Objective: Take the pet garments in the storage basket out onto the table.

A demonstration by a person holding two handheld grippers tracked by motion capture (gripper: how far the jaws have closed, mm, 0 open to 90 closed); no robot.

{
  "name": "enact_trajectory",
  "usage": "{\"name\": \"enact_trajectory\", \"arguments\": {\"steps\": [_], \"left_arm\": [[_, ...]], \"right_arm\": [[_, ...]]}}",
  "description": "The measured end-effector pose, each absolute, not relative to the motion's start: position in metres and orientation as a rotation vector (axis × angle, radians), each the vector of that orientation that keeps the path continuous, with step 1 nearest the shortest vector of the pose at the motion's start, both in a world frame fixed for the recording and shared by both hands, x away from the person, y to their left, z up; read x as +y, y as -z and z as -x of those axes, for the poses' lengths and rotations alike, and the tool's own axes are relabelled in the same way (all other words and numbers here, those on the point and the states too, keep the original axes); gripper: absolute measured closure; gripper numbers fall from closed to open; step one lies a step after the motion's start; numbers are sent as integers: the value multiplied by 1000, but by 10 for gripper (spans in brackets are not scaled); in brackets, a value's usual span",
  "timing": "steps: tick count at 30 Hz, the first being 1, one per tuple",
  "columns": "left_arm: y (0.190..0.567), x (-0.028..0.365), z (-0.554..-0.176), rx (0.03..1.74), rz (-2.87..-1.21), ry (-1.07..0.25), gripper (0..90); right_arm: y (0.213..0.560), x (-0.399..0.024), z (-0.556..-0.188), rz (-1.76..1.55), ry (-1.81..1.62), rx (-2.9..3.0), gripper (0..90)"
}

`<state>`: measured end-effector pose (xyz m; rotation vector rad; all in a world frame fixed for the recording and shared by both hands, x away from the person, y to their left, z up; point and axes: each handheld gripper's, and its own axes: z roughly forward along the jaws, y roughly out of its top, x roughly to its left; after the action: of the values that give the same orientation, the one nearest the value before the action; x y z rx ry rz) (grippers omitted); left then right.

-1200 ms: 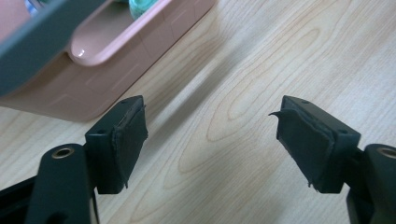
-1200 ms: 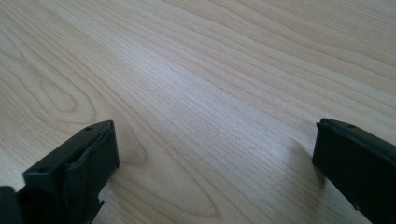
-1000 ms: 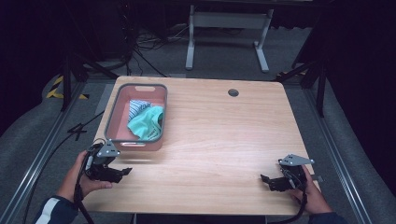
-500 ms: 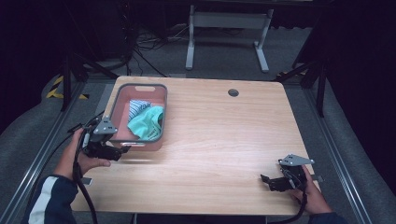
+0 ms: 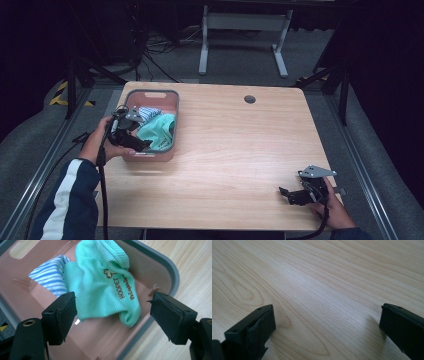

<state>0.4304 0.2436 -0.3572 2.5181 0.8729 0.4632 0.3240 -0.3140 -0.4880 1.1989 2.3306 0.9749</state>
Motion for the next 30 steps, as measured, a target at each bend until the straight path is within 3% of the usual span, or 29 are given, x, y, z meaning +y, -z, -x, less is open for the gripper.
{"name": "enact_trajectory", "arguments": {"steps": [13,27,30], "left_arm": [[387,220,-493,998,-2689,-336,195],[425,209,-522,1099,-2810,-277,244],[431,208,-526,1129,-2817,-259,300]], "right_arm": [[488,-314,-324,-1199,-975,2331,5],[488,-314,-324,-1199,-975,2331,6],[488,-314,-324,-1199,-975,2331,6]]}}
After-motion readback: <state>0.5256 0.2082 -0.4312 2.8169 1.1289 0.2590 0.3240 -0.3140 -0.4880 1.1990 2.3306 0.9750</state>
